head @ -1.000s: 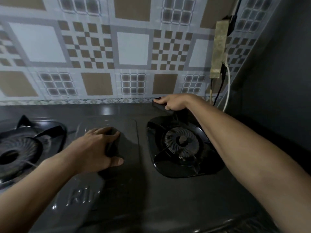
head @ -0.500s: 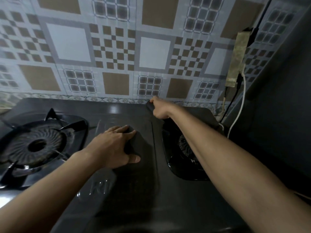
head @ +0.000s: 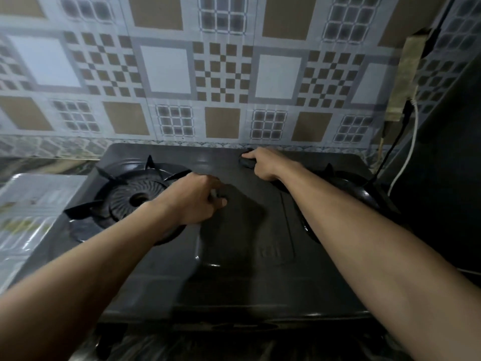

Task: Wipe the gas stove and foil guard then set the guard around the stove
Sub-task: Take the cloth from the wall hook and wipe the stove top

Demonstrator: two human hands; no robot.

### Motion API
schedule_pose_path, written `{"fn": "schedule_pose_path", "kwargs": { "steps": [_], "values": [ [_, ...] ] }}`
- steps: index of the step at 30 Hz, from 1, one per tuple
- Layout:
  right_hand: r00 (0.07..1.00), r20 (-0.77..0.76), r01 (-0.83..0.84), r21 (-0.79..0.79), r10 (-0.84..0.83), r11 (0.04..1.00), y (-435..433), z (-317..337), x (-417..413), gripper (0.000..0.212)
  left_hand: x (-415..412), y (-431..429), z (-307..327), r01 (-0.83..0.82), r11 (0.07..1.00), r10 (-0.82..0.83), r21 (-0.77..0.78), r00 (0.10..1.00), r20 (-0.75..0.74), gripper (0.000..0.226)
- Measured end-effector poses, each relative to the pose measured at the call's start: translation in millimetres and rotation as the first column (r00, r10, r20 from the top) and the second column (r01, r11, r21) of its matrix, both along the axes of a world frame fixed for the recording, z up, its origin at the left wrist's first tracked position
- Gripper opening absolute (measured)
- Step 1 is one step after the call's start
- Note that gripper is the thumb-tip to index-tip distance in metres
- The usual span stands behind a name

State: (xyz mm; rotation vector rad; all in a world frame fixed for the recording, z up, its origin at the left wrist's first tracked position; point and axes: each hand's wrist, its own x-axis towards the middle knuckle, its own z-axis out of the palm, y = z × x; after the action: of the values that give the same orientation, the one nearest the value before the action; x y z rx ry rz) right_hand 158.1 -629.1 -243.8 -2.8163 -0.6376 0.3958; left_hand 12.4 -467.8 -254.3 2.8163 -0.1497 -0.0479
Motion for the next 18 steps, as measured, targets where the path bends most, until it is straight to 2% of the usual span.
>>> {"fn": "schedule_pose_path", "kwargs": {
  "steps": [5,7,10,14,18],
  "values": [
    [0.996,-0.022,-0.083,0.016,0.083,0.996,34.4,7.4,-53.5,0.068,-25.1,49.9,8.5,-0.065,0.994,0.057,0.084,0.994,0.090,0.039],
    [0.995,-0.042,-0.087,0.009,0.087,0.996,46.3,8.7,-79.1,0.066,-35.4,67.8,8.0,-0.076,0.988,0.063,0.132,0.993,0.101,0.049],
    [0.999,-0.024,-0.046,0.007,0.047,0.999,57.0,4.9,-119.5,0.050,-48.4,90.4,0.1,-0.109,0.977,0.108,0.185,0.994,0.014,0.061],
    [0.998,0.069,0.011,0.046,-0.015,0.999,58.9,-14.0,-167.1,0.046,-58.5,108.7,-9.4,-0.102,0.981,0.113,0.166,0.992,-0.058,0.074],
    [0.971,0.233,0.040,0.098,-0.062,0.994,51.5,-30.2,-202.9,0.043,-66.0,120.0,-10.2,-0.042,0.981,0.051,0.190,0.998,-0.043,0.070]
  ]
}}
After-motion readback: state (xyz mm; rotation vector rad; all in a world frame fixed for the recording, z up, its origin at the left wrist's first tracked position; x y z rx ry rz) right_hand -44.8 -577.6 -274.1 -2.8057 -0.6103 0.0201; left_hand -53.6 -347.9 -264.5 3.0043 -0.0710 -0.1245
